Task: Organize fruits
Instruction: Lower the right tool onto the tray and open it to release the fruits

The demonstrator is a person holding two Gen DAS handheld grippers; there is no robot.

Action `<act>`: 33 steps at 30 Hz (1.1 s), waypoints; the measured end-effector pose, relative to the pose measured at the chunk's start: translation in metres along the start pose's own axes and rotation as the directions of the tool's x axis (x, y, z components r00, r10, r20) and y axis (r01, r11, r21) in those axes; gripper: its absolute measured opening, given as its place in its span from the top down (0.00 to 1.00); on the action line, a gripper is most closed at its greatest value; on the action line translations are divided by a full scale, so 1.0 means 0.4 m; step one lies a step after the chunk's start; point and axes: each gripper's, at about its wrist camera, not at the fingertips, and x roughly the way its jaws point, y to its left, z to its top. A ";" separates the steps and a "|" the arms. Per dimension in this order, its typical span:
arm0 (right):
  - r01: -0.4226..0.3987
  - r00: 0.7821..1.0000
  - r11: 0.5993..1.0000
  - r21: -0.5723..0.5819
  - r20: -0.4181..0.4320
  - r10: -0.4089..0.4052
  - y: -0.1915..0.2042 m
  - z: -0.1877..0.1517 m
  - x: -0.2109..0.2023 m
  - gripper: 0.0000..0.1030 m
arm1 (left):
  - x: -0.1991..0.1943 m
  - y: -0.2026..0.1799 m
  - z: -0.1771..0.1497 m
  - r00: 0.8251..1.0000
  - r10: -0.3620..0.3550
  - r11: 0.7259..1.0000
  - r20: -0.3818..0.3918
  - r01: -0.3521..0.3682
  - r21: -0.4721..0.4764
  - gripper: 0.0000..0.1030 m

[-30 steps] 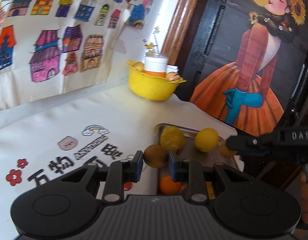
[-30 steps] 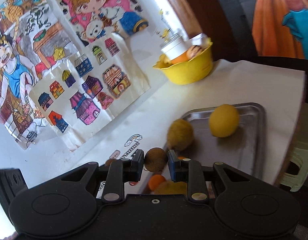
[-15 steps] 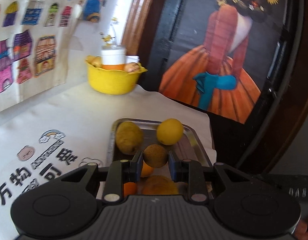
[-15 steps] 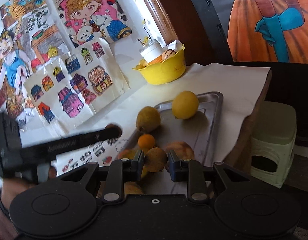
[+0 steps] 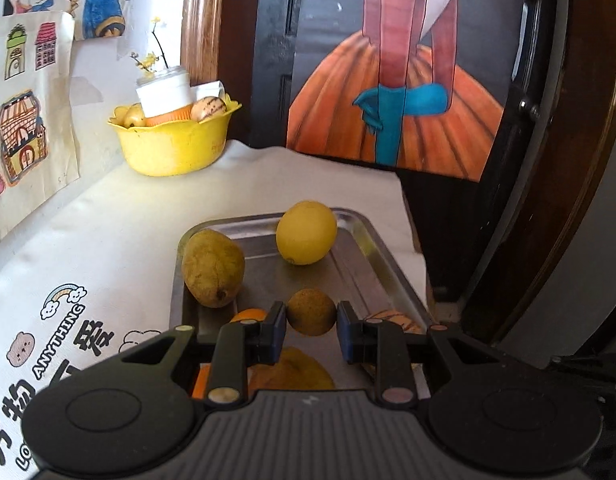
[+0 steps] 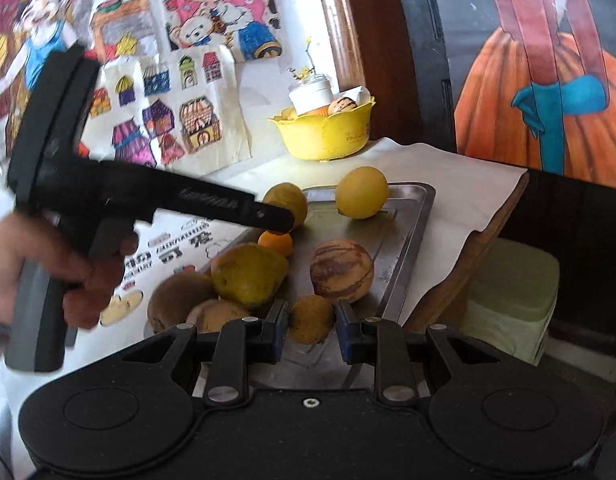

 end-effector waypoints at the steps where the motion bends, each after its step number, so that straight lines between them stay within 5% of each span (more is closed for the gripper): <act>1: 0.008 1.000 1.000 -0.016 0.003 -0.008 0.006 -0.005 0.000 0.73 | 0.004 -0.002 0.002 1.000 0.002 1.000 -0.009 -0.002 0.003 0.72; 14: 0.084 0.996 0.990 -0.117 0.044 -0.080 0.051 -0.039 0.007 0.73 | 0.058 -0.015 0.007 0.993 0.039 0.999 -0.108 -0.037 0.024 0.71; 33: 0.127 0.992 0.981 -0.146 0.035 -0.123 0.067 -0.062 0.018 0.73 | 0.072 -0.033 0.011 0.988 0.073 0.995 -0.133 -0.064 0.074 0.71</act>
